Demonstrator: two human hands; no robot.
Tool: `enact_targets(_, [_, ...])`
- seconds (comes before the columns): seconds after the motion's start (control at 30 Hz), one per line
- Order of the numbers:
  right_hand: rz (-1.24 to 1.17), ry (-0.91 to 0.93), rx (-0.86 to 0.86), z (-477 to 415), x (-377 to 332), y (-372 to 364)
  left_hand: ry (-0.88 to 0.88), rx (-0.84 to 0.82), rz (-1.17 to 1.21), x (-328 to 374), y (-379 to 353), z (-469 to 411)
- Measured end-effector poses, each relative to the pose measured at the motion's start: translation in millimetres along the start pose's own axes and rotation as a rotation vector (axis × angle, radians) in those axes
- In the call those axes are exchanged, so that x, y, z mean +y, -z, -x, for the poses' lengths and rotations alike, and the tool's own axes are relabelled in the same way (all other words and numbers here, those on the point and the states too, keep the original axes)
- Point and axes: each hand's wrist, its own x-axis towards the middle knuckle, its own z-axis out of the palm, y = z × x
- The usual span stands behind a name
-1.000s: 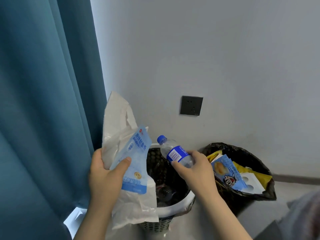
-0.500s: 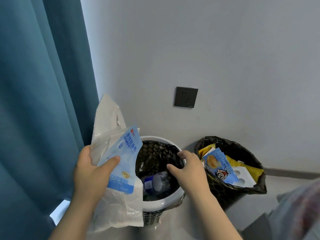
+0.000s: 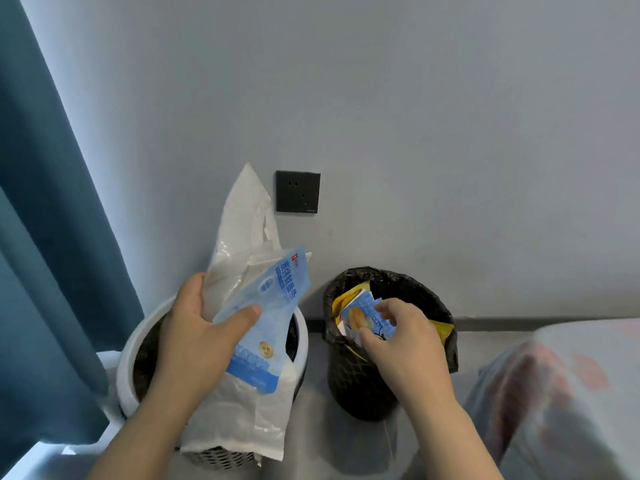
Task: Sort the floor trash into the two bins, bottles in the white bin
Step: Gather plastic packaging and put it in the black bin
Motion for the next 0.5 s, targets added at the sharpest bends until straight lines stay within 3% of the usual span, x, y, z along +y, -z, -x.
enact_targets(0.3, [0.059, -0.078, -0.012, 1, 40, 40, -0.081, -0.241, -0.065, 9, -96, -37])
enact_targets(0.5, [-0.229, -0.222, 0.011, -5, 52, 37, 0.128, -0.454, 0.142, -4, -136, -47])
